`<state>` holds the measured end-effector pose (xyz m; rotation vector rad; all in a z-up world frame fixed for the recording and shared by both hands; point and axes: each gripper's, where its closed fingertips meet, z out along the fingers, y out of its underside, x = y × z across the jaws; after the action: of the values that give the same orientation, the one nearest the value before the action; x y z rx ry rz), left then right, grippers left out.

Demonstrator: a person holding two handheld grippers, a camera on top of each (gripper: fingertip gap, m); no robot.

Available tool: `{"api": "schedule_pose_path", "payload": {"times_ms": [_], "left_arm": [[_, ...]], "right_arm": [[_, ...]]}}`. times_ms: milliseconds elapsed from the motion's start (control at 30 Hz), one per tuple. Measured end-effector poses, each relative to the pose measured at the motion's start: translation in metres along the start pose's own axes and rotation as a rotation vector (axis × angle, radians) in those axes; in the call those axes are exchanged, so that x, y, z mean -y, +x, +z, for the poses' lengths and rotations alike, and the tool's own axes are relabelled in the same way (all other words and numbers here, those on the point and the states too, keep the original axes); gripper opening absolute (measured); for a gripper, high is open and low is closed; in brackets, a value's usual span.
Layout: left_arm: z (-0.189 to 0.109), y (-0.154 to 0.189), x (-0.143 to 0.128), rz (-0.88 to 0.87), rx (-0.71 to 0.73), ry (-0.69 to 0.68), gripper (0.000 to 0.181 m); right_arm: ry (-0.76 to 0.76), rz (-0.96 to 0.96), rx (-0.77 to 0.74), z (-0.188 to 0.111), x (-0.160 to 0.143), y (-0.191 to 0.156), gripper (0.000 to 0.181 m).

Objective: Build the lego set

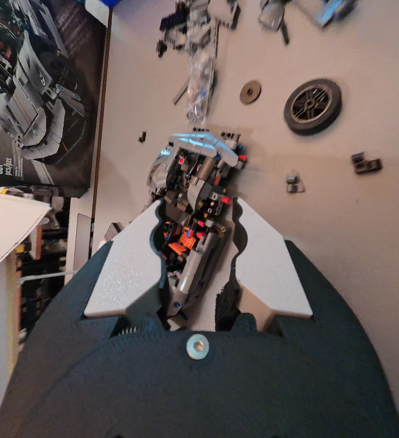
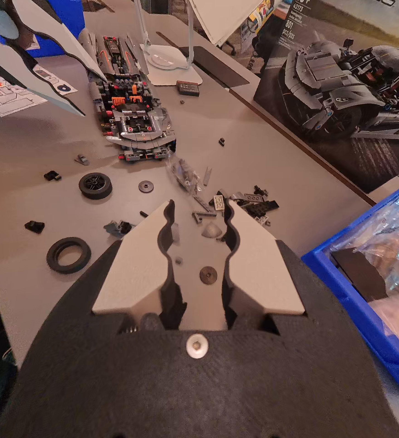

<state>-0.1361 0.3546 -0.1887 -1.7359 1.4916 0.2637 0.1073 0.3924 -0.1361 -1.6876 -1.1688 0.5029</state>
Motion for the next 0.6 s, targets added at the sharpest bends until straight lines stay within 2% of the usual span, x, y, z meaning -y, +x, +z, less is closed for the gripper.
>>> {"api": "schedule_pose_path", "payload": {"times_ms": [167, 300, 367, 467, 600], "left_arm": [[0.02, -0.009, -0.045, 0.029, 0.005, -0.166, 0.055], [0.026, -0.003, -0.068, 0.024, -0.045, -0.205, 0.048], [0.027, 0.002, -0.068, 0.035, -0.064, -0.19, 0.036], [0.03, 0.004, -0.068, 0.041, -0.074, -0.19, 0.028], [0.034, 0.0, -0.068, 0.013, -0.069, -0.197, 0.027]], "right_arm": [[0.054, 0.02, 0.045, 0.019, -0.008, 0.0, 0.039], [0.04, 0.02, 0.048, 0.025, -0.018, 0.002, 0.039], [0.058, 0.025, 0.052, 0.024, -0.017, 0.003, 0.038], [0.076, 0.037, 0.046, 0.022, -0.017, 0.005, 0.038], [0.08, 0.032, 0.021, 0.016, -0.021, 0.01, 0.036]]}}
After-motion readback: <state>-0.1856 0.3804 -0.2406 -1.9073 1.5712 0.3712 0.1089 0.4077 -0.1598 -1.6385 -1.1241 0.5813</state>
